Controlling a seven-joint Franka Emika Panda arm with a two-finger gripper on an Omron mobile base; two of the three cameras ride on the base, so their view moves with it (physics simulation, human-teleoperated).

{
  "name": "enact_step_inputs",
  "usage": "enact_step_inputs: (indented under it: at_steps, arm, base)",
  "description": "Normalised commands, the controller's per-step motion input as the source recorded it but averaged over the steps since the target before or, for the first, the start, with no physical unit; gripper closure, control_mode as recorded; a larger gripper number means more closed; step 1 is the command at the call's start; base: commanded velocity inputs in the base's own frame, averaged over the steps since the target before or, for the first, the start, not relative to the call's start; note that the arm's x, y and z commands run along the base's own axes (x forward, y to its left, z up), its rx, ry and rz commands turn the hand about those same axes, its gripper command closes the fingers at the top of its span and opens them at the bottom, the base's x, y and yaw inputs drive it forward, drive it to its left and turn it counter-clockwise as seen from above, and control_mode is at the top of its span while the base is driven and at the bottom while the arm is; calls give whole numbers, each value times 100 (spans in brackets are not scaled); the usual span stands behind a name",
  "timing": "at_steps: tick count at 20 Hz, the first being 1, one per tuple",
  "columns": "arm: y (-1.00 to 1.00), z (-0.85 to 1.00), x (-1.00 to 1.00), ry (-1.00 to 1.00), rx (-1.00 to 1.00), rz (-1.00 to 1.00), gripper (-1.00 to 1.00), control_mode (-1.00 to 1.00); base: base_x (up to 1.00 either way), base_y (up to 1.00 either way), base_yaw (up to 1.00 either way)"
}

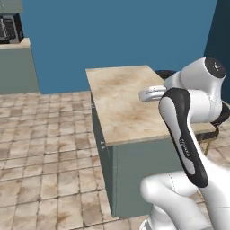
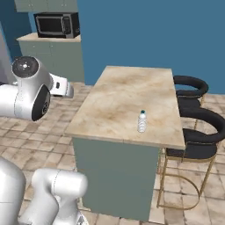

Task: Move the drinks to the dining counter.

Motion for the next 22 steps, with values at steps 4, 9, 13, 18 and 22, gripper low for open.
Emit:
enact_step_inputs:
  at_steps: [4,9,13,18,22]
  arm:
    - [0,0,0,0,0,0,-100,100]
    - [0,0,0,0,0,0,-100,100]
    - [0,0,0,0,0,0,-100,100]
    - [0,0,0,0,0,0,-100,100]
    - [0,0,0,0,0,0,-100,100]
  base:
    - [-31,62,58]
    - [-1,62,92]
    - [-9,40,100]
    - [-15,31,100]
    - [-7,33,100]
